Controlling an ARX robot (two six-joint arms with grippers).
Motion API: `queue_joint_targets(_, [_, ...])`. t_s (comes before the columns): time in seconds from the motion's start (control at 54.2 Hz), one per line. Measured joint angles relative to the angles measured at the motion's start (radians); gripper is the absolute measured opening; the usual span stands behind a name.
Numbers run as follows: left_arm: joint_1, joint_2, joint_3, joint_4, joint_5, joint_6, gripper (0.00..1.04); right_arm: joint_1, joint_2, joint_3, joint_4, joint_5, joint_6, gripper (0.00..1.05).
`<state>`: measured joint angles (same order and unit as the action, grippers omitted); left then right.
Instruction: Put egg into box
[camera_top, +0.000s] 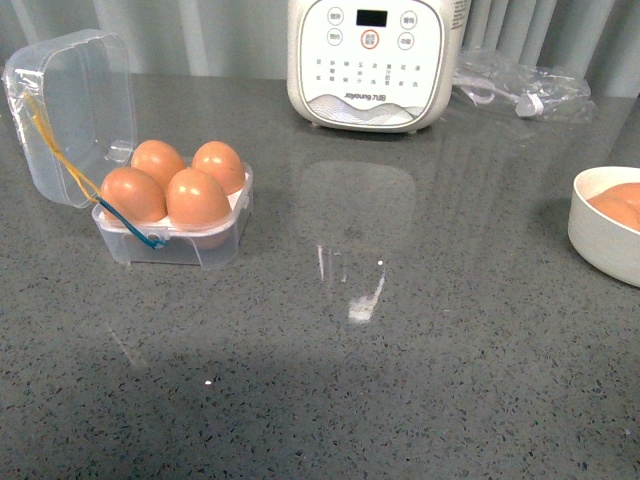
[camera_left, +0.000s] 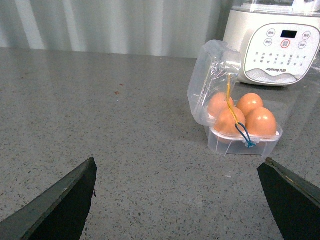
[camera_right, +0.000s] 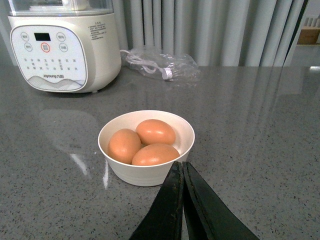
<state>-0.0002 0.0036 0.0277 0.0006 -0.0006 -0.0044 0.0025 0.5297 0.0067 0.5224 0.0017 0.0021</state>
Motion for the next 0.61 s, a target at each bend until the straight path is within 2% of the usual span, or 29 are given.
queue_joint_targets(0.608, [0.000,0.000,0.000,0.000,0.000,0.000,0.98,0.000,-0.257,0.000,-0.247,0.000,0.000,0.03])
